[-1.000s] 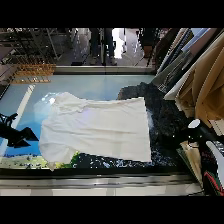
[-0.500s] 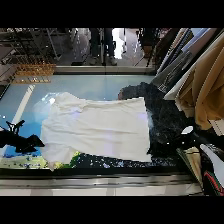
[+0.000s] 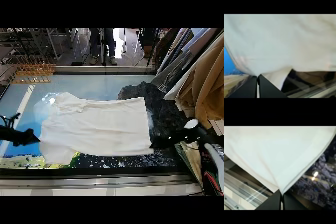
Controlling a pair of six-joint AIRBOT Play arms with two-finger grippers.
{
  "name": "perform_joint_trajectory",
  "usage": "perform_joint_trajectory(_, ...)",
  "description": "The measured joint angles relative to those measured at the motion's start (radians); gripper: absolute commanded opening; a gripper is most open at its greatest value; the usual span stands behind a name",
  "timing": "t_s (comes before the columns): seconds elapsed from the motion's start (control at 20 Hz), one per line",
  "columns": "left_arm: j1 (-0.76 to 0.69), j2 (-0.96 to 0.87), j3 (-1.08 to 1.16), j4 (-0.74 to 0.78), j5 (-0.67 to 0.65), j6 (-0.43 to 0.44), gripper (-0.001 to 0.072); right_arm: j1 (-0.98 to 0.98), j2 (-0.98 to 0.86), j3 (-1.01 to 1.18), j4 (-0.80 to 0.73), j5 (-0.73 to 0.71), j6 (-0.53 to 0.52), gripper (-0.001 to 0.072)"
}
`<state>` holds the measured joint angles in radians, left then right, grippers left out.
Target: Fold the clothes and pants, and hang the long-sleeved shirts on hangers.
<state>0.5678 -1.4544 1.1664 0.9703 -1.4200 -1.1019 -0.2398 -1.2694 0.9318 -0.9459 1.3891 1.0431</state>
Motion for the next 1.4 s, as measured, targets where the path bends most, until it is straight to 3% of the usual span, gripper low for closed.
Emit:
perform_joint_trajectory(0.15,0.061,0.106,0.211,-0.292,-0.092,0.006,0.0001,-0.029,0.213,0.223,-0.014,0.044,0.039,0.0012)
perform_joint_trajectory(0.3,0.166,0.206,0.431,-0.782,-0.095,0.010,0.0001,-0.066,0.399,0.529,-0.059,0.048,0.078,0.0013)
perform_joint_trajectory(0.5,0.356,0.327,0.676,-1.434,0.095,0.049,0.0002,-0.089,0.531,0.943,-0.142,-0.029,0.108,0.0013)
perform_joint_trajectory(0.65,0.482,0.382,0.780,-1.643,0.220,0.076,0.0003,-0.094,0.559,1.135,-0.179,-0.132,0.113,0.0012)
perform_joint_trajectory(0.75,0.523,0.393,0.813,-1.627,0.248,0.081,0.0002,-0.095,0.557,1.180,-0.189,-0.185,0.116,0.0012)
perform_joint_trajectory(0.9,0.491,0.373,0.834,-1.416,0.217,0.044,0.0003,-0.096,0.515,1.146,-0.192,-0.207,0.117,0.0013)
perform_joint_trajectory(1.2,0.064,0.225,0.714,-0.795,0.038,-0.020,0.0003,-0.079,0.274,0.856,-0.003,-0.078,0.119,0.0013)
perform_joint_trajectory(1.4,-0.189,0.067,0.490,-0.449,0.138,-0.017,0.0003,0.013,0.055,0.595,0.004,-0.214,0.084,0.0013)
